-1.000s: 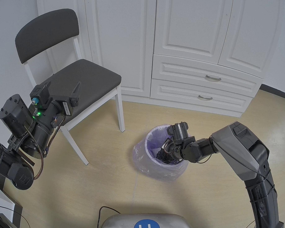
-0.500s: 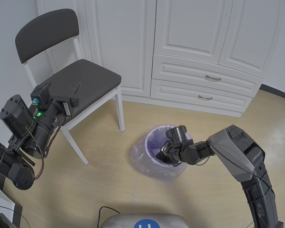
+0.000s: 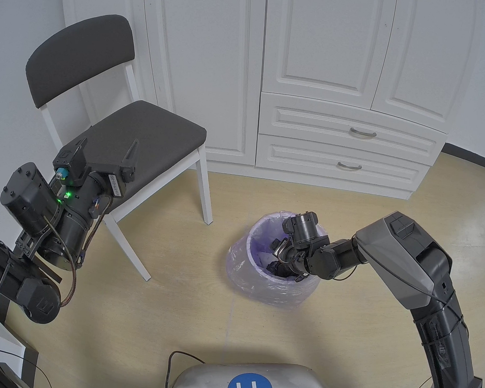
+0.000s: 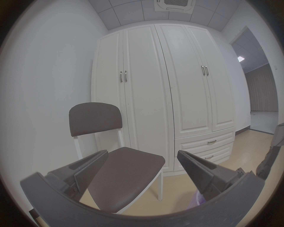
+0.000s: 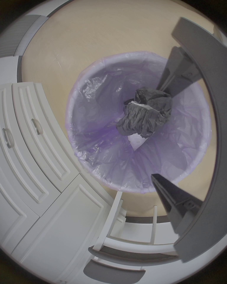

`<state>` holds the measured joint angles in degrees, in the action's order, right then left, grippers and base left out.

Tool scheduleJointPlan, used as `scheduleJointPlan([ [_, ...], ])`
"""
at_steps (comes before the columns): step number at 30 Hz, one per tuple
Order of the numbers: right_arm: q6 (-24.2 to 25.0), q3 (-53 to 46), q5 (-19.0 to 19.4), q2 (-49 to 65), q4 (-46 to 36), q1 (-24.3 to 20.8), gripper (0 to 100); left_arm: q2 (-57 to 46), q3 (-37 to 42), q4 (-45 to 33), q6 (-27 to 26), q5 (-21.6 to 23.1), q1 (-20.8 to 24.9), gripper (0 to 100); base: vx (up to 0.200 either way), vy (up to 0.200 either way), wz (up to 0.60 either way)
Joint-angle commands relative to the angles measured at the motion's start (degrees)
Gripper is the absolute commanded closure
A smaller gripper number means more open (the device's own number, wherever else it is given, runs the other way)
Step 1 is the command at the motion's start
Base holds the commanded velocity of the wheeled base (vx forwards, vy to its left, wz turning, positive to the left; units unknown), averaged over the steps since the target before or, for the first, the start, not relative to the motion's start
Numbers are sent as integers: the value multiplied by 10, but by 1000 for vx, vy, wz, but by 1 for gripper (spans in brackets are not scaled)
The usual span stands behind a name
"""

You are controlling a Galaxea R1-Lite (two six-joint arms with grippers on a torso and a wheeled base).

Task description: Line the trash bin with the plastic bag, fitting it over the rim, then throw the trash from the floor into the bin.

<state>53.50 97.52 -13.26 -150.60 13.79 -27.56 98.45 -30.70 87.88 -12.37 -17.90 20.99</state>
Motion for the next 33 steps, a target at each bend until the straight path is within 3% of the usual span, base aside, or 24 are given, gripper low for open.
scheduleJointPlan([
  [1, 1, -3, 0, 15, -1, 1, 0, 1, 0, 0, 0, 0, -1, 0, 0, 0, 0],
  [12, 1, -79, -2, 136, -3, -27, 0, 1, 2, 1, 0, 0, 1, 0, 0, 0, 0],
  [21, -170, -236, -4, 300, 4, -32, 0, 14, 13, 1, 2, 1, 19, 0, 0, 0, 0],
  [25, -235, -289, -19, 352, 5, -24, 0, 23, 21, 1, 3, 1, 29, 0, 0, 0, 0],
  [26, -271, -326, -28, 387, 13, -16, 0, 28, 30, 1, 5, 1, 40, 0, 0, 0, 0],
  [30, -329, -392, -32, 449, 64, -8, 0, 34, 55, 1, 9, 2, 72, 0, 0, 0, 0],
  [31, -385, -454, -27, 500, 121, 1, 0, 44, 86, 1, 10, 3, 108, 0, 0, 0, 0],
  [33, -445, -511, -26, 542, 172, 14, 0, 71, 114, 1, 17, 3, 135, 0, 0, 0, 0],
])
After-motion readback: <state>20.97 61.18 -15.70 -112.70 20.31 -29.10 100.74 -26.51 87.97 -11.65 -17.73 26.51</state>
